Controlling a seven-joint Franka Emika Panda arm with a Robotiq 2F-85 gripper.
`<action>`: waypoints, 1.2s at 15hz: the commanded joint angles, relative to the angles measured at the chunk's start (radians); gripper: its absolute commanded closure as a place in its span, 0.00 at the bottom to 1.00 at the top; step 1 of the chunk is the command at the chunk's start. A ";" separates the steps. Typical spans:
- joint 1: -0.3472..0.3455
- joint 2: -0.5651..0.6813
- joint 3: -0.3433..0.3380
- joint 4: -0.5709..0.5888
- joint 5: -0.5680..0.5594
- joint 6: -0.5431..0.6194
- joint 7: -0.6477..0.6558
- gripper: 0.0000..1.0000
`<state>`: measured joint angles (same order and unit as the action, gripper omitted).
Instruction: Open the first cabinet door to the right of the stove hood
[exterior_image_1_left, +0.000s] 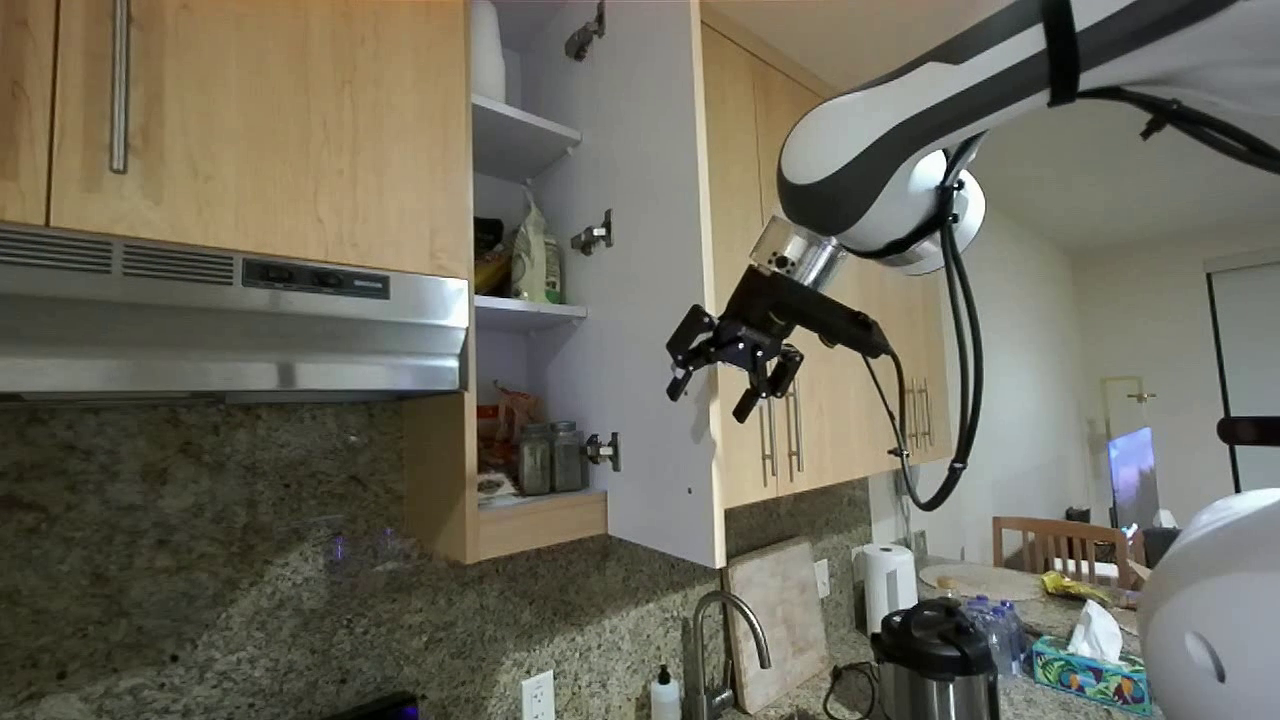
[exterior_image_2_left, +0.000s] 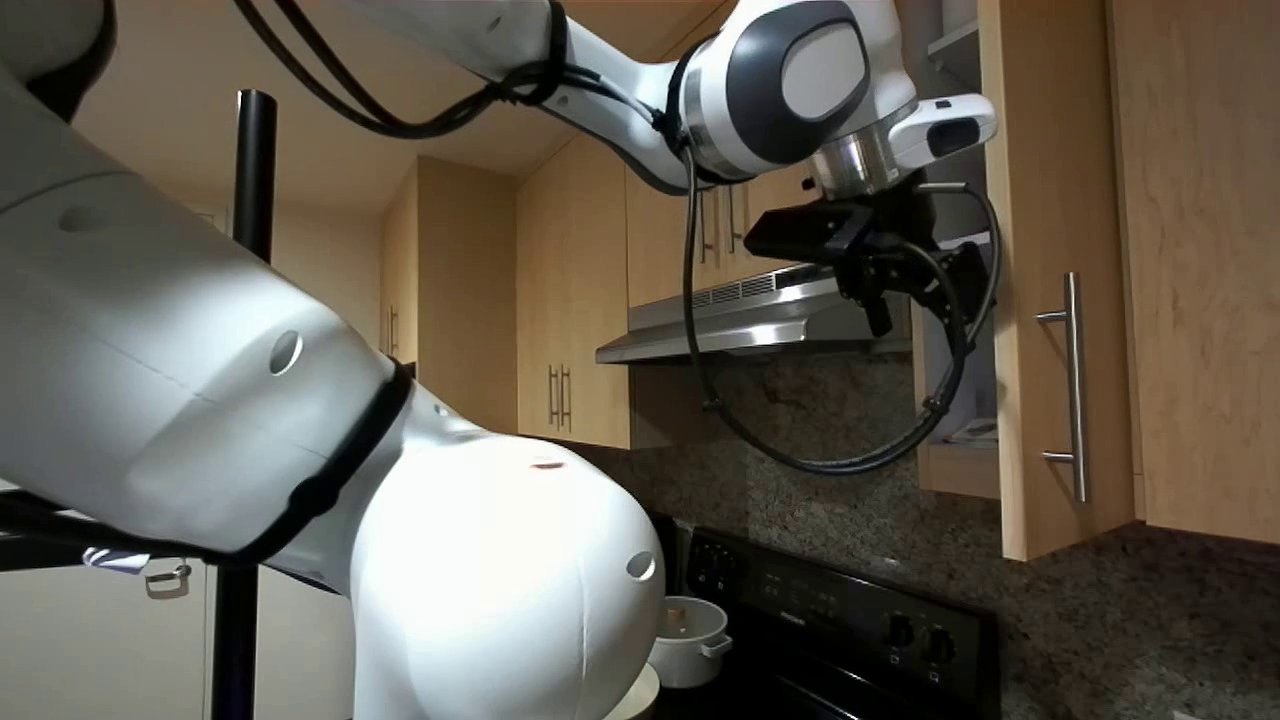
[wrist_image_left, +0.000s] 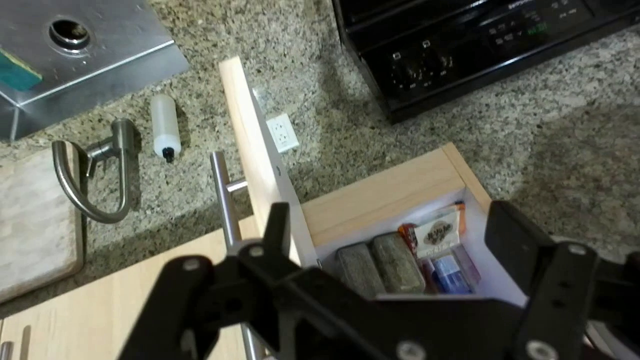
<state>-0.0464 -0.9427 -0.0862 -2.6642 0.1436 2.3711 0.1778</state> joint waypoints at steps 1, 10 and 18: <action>0.010 -0.014 -0.032 -0.014 0.003 -0.136 -0.090 0.00; 0.004 0.044 -0.091 -0.027 -0.012 -0.479 -0.263 0.00; -0.005 0.081 -0.088 -0.038 0.000 -0.543 -0.303 0.00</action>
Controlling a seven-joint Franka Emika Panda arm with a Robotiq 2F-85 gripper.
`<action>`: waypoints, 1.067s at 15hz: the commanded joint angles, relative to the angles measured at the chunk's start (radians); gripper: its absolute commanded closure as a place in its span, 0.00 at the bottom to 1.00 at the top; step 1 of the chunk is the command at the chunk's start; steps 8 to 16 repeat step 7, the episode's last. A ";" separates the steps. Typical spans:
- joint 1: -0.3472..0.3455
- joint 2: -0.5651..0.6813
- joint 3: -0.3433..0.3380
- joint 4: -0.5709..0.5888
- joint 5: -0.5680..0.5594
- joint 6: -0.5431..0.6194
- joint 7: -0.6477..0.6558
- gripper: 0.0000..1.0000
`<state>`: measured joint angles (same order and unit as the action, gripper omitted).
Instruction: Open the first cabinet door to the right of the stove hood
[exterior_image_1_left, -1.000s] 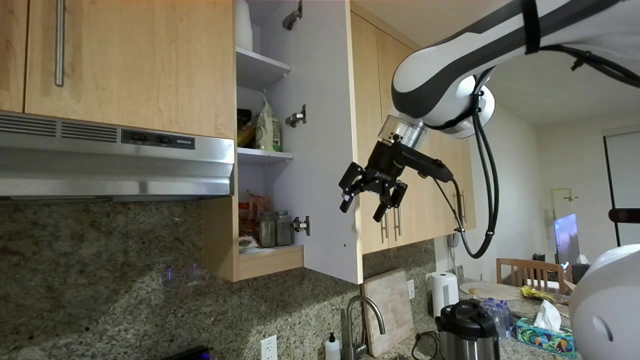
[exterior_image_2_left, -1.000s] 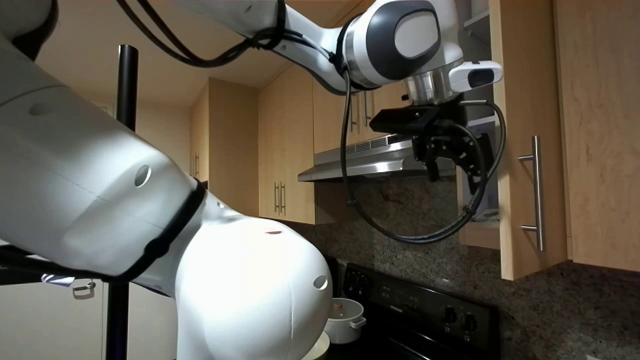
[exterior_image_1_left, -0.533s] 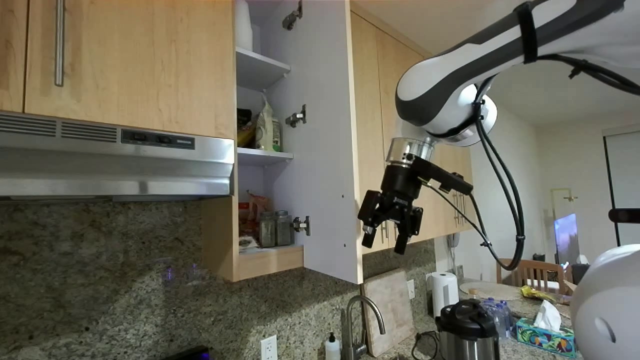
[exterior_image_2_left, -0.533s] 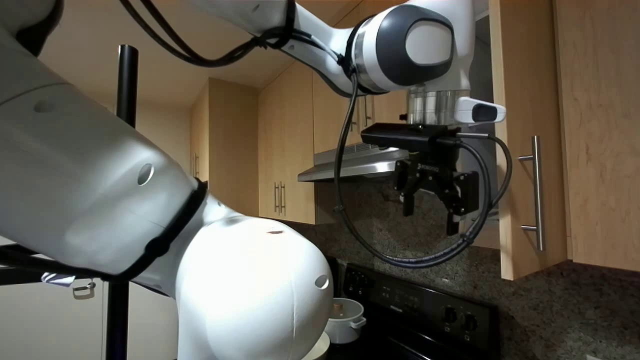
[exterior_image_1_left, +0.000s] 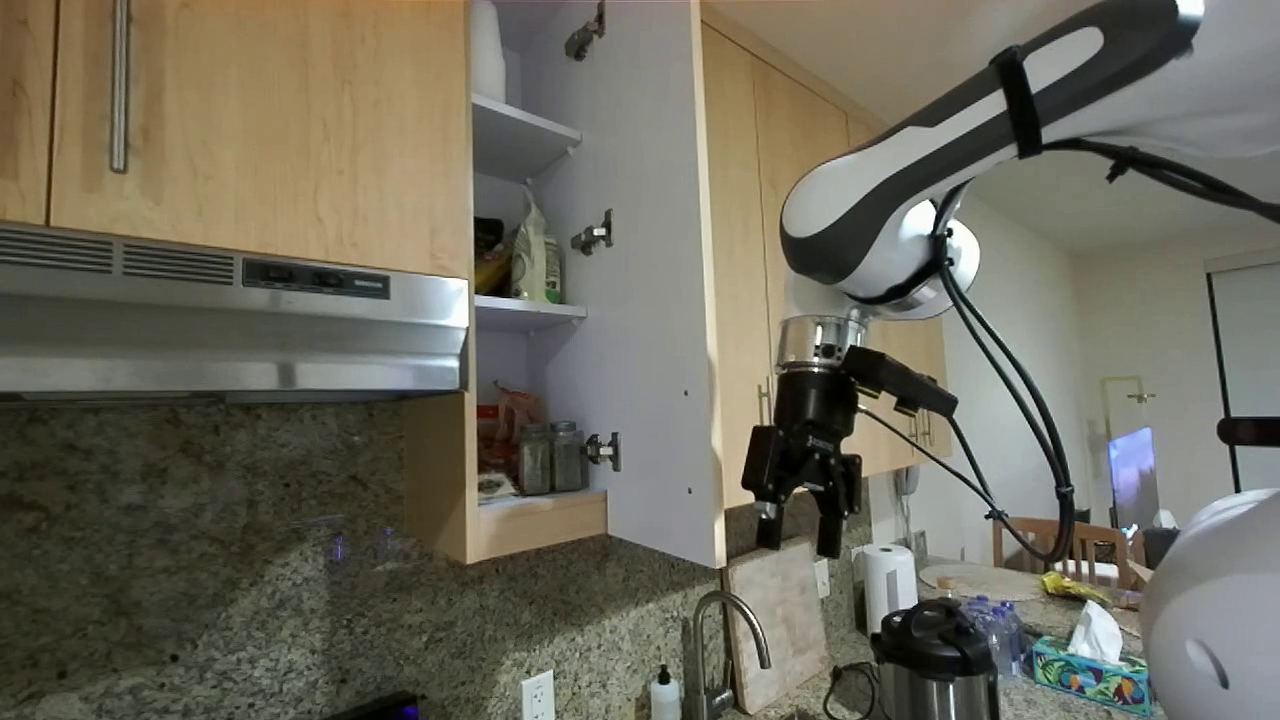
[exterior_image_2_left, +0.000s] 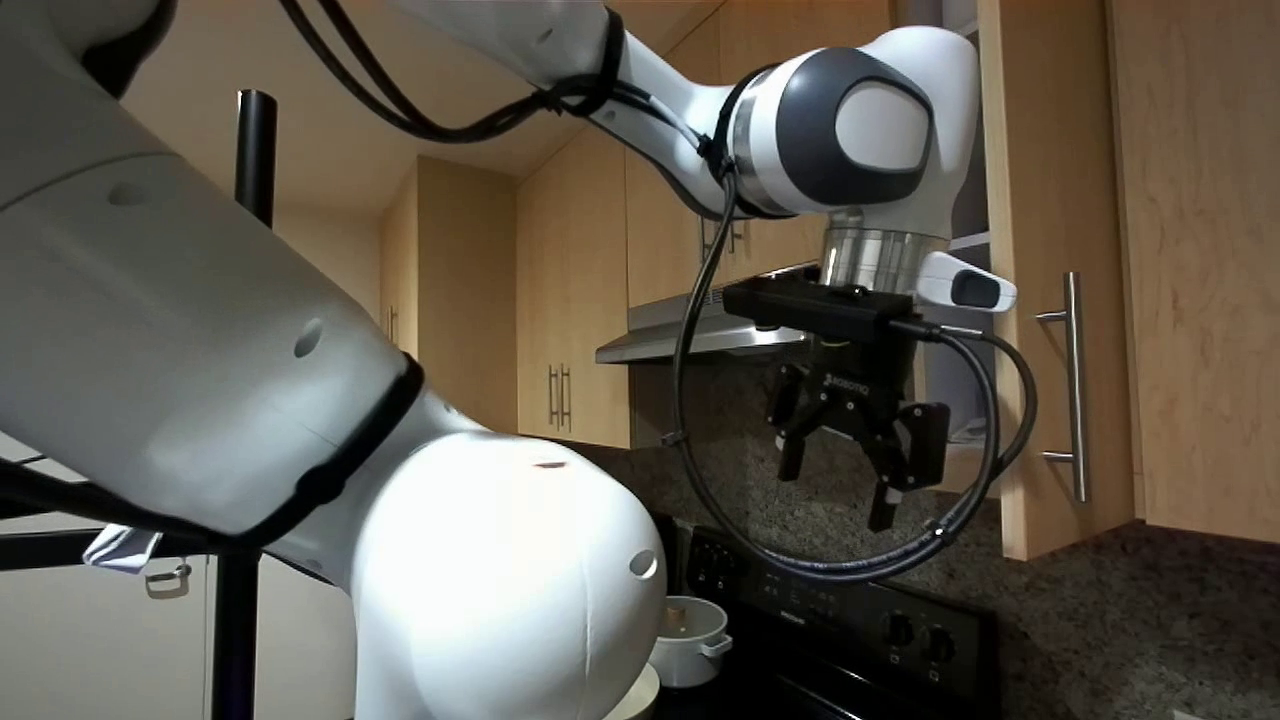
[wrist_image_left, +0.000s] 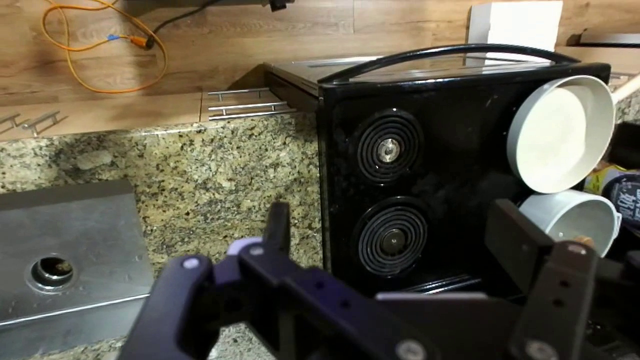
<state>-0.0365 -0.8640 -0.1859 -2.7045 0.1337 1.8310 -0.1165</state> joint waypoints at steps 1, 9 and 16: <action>-0.015 0.008 0.012 0.002 0.005 -0.006 -0.011 0.00; -0.015 0.015 0.012 0.002 0.003 -0.007 -0.015 0.00; -0.015 0.015 0.012 0.002 0.003 -0.007 -0.015 0.00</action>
